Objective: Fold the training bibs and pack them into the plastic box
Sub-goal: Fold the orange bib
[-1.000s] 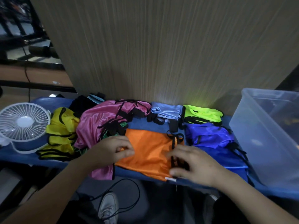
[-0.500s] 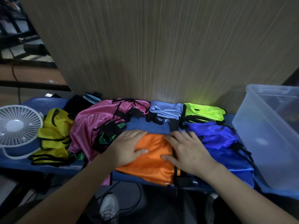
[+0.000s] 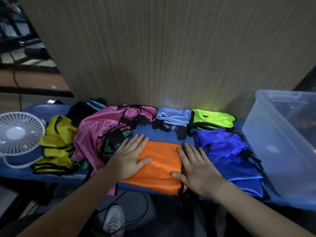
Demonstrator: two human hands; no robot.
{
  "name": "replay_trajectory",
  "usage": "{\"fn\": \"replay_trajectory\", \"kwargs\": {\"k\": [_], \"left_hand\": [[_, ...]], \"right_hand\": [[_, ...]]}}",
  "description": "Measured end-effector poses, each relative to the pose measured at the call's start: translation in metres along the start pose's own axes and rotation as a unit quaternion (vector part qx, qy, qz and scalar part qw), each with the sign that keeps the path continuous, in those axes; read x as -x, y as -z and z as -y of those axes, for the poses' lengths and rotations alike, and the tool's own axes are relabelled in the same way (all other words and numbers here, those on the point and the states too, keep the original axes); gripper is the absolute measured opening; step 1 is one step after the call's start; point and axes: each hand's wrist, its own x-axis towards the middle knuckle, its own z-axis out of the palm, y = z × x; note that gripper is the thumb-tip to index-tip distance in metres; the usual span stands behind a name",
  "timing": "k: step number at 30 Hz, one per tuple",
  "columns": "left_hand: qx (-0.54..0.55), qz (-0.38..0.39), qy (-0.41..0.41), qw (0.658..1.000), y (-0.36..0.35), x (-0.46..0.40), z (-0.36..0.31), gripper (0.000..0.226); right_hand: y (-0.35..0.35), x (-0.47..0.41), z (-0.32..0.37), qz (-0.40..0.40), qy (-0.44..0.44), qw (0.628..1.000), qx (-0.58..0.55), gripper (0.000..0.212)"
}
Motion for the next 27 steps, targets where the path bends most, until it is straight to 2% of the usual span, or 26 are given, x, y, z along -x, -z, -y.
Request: {"fn": "replay_trajectory", "kwargs": {"k": [6,9,12,13,17,20,23,27], "left_hand": [[0.076,-0.010,0.036,0.996,0.009,0.002,-0.002,0.093],[0.133,-0.005,0.078,0.988,0.023,-0.001,0.002,0.081],[0.162,0.002,0.107,0.981,0.036,-0.003,0.007,0.093],[0.170,0.006,0.124,0.978,0.039,-0.002,0.008,0.092],[0.120,0.056,0.176,0.975,0.044,0.005,0.008,0.079],[0.076,0.085,0.175,0.978,0.042,0.007,0.004,0.075],[0.124,0.089,0.168,0.974,0.041,0.005,0.005,0.068],[0.194,0.078,0.151,0.966,0.046,-0.001,0.001,0.051]], "right_hand": [[0.000,0.001,0.004,0.011,-0.019,1.000,-0.006,0.096],[0.003,0.000,0.007,0.000,-0.025,1.000,0.006,0.097],[0.009,0.001,0.013,0.005,-0.059,0.998,0.031,0.096],[0.011,0.001,0.016,0.006,-0.072,0.997,0.035,0.096],[0.015,0.001,0.019,0.011,-0.086,0.996,0.031,0.099],[0.022,-0.005,0.013,-0.015,-0.076,0.997,-0.020,0.104],[0.032,-0.019,0.008,-0.030,-0.052,0.994,-0.091,0.090],[0.040,-0.033,0.006,-0.005,-0.062,0.988,-0.142,0.053]]}}
